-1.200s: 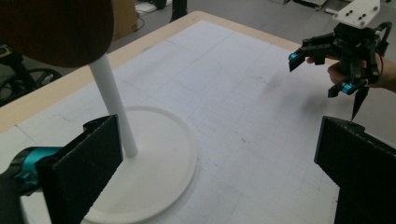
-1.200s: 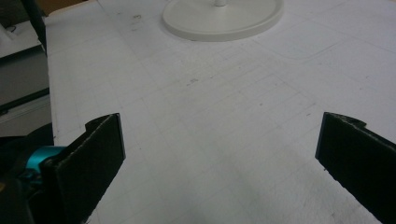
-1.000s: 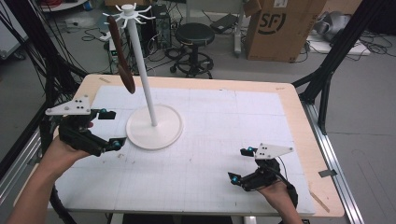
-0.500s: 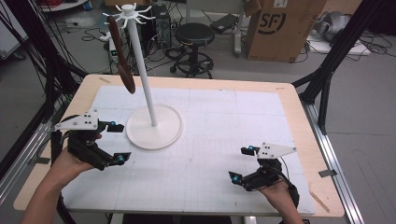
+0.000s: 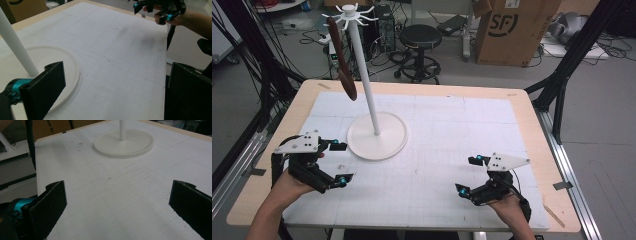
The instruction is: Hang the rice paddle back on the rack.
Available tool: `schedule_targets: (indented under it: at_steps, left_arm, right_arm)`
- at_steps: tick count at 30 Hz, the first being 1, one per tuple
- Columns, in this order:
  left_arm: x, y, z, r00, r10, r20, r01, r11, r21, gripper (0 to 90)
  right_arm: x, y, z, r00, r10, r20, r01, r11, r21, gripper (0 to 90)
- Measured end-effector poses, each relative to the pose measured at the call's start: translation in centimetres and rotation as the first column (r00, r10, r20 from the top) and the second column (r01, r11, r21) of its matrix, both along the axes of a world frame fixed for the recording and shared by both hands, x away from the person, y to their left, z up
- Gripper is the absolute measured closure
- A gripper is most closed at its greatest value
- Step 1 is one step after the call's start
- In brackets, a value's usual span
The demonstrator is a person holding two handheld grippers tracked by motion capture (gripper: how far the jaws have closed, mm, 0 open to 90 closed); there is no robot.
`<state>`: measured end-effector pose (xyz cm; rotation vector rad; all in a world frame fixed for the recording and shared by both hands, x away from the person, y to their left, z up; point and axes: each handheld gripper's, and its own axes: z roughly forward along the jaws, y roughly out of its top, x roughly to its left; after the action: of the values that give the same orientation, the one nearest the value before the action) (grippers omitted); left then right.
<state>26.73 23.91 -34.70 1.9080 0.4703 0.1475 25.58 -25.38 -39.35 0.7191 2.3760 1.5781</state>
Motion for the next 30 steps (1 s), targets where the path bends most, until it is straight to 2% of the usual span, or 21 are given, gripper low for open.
schedule_targets:
  at_steps: [3,10,16,18,21,30]
  left_arm:
    - [-0.2,0.2,-0.6,1.0000,0.004,0.007,-0.004,0.9999,-0.012,1.6]
    - [-0.4,0.3,-2.0,0.9999,0.006,-0.008,-0.006,0.9998,-0.020,1.7]
    - [-0.7,0.3,-2.5,1.0000,0.006,0.005,-0.005,0.9996,-0.026,1.7]
    - [-0.8,0.3,-2.8,1.0000,0.006,0.000,-0.006,0.9994,-0.033,1.7]
    - [-0.8,0.3,-3.2,1.0000,0.007,-0.005,-0.007,0.9997,-0.022,1.7]
    - [-1.0,0.5,-3.4,0.9999,0.011,-0.006,-0.011,0.9994,-0.032,1.7]
  right_arm:
    - [0.0,0.1,0.0,0.9999,0.000,0.012,0.000,1.000,0.001,0.2]
    - [-0.2,0.0,-0.2,0.9999,-0.010,0.008,0.010,1.000,-0.006,0.2]
    - [-0.2,-0.1,-0.3,0.9996,-0.021,0.019,0.021,1.000,0.001,0.2]
    - [-0.2,0.0,-0.4,0.9997,-0.019,0.013,0.019,1.000,-0.001,0.2]
    - [-0.3,0.1,-0.4,0.9998,-0.018,0.005,0.018,1.000,-0.005,0.2]
    - [-0.3,0.2,-0.5,0.9998,-0.014,0.014,0.014,1.000,-0.006,0.2]
